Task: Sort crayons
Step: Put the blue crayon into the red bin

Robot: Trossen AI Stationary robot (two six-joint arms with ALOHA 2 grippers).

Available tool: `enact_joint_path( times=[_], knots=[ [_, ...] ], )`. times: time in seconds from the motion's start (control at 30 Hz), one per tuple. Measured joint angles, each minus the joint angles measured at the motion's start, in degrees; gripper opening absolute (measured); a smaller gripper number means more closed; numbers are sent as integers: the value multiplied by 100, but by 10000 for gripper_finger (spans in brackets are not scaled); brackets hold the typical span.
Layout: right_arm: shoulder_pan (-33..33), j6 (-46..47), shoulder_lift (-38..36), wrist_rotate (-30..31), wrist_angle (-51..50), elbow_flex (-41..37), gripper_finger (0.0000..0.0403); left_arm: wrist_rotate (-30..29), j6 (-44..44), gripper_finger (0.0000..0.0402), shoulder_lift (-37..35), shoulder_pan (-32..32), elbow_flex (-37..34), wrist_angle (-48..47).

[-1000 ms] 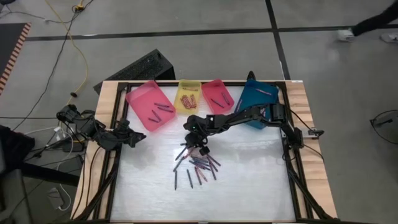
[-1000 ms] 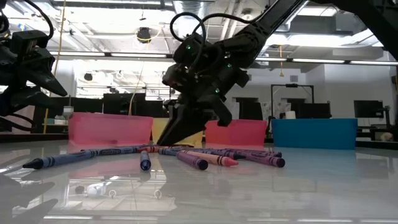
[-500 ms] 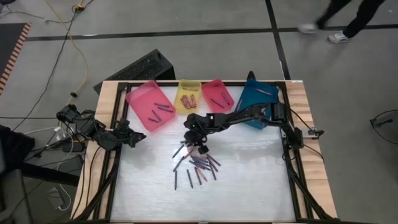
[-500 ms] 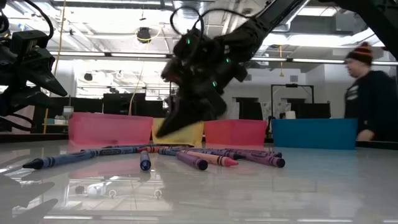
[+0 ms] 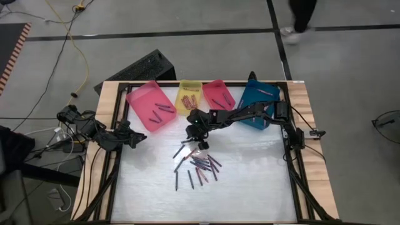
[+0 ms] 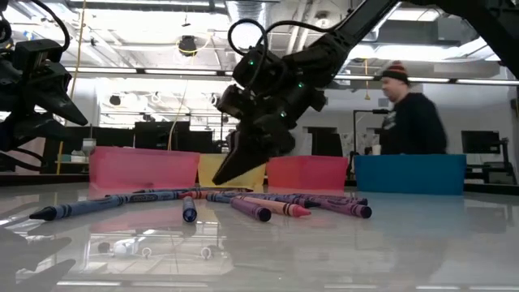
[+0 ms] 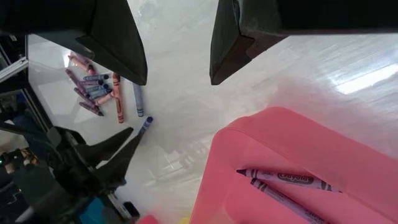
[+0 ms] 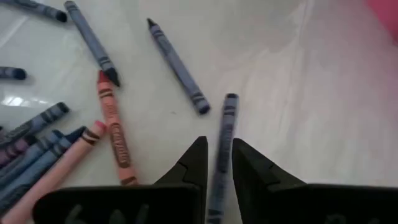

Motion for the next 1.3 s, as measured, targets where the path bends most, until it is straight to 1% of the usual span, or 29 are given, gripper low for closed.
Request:
enact_joint_path(
  times=[0.1,0.3,0.47,0.57,0.83,1.1,1.3],
  knots=[
    [10,-30,-8,40,269,-248,71,-4,0,165,-1,0,0,0],
    [-25,-28,-31,497,693,-721,71,-9,4,165,0,0,2,-2],
    [-41,-9,-35,570,854,-951,70,-13,3,165,-1,0,0,0],
    [-40,-1,-37,689,1083,-1128,61,-16,2,165,-1,0,1,-2],
    [4,52,-33,778,1069,-1156,7,-31,0,165,1,0,0,-1],
    [-10,644,-96,766,1326,-1187,7,-13,0,165,1,0,1,0],
    [-115,657,-427,842,1369,-1192,7,47,4,165,-1,0,2,-2]
  ],
)
